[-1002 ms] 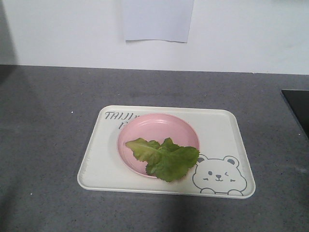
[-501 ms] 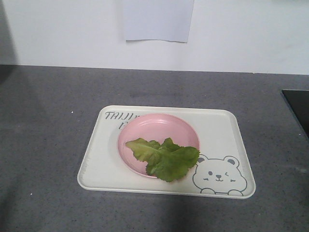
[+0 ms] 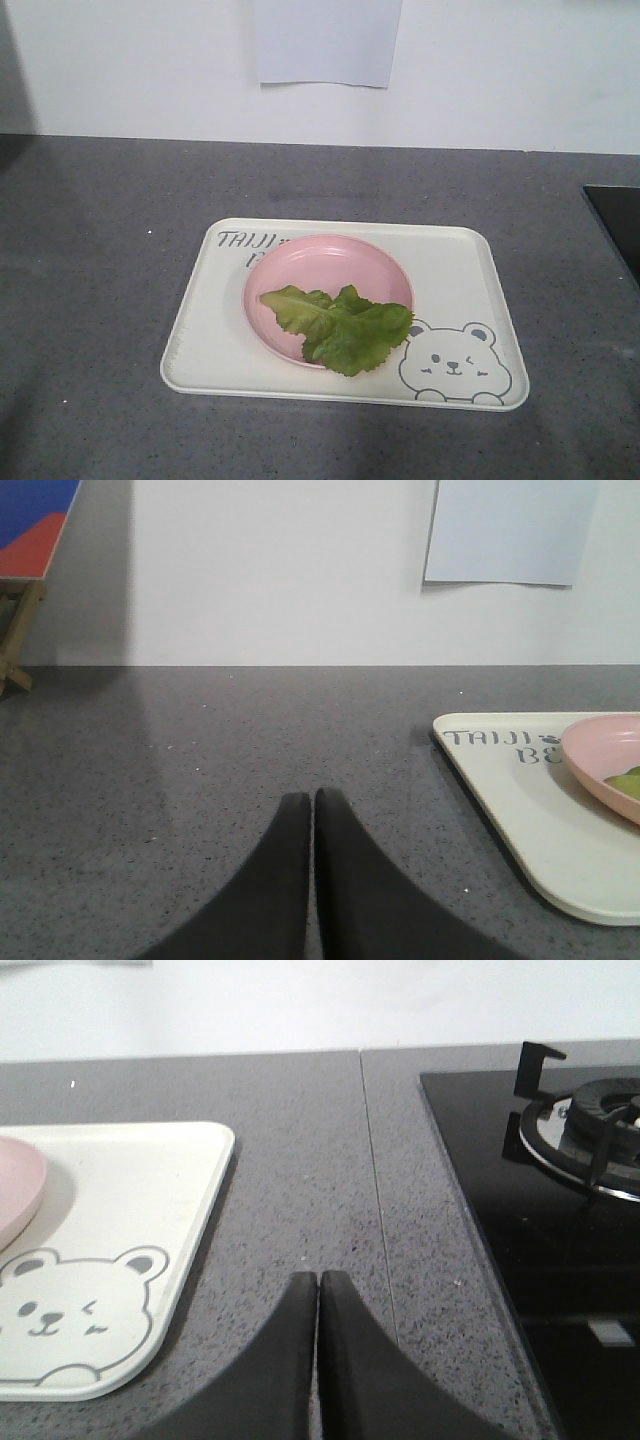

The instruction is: Transfer vegetables to tray and serve

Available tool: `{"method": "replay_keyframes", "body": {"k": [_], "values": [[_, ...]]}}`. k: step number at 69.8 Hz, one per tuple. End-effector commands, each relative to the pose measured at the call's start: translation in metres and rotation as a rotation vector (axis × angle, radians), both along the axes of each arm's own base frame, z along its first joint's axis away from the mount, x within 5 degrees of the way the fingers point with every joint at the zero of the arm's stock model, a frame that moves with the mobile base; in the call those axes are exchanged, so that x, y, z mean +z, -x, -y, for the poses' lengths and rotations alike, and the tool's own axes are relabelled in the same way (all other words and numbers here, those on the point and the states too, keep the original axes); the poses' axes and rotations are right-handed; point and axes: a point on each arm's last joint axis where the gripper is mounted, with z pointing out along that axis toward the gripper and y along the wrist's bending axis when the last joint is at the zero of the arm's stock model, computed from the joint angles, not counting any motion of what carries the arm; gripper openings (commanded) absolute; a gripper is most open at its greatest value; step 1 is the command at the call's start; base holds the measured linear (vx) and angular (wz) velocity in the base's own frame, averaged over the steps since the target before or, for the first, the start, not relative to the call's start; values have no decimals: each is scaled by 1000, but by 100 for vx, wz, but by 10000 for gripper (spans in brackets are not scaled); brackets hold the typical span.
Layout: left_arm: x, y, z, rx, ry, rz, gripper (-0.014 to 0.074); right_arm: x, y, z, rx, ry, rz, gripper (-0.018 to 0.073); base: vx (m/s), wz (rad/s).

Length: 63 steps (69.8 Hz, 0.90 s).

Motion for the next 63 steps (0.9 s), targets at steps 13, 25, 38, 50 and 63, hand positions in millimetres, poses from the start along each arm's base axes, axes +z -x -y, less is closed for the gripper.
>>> {"method": "replay_keyframes", "body": {"k": [13,25,38,50,63], "values": [[-1,0,0,1,14,64,-6,-18,1,1,-9,22,214,-8,0,0],[-1,0,0,1,14,64,-6,-18,2,1,-8,39,215,-7,0,0],[-1,0,0,1,14,64,-6,-20,2,1,-7,38,190,-7,0,0],[-1,0,0,1,14,64,-6,-20,2,1,-7,39,190,-7,0,0],[-1,0,0,1,14,64,-6,-20,2,1,-7,41,190,-7,0,0]]}}
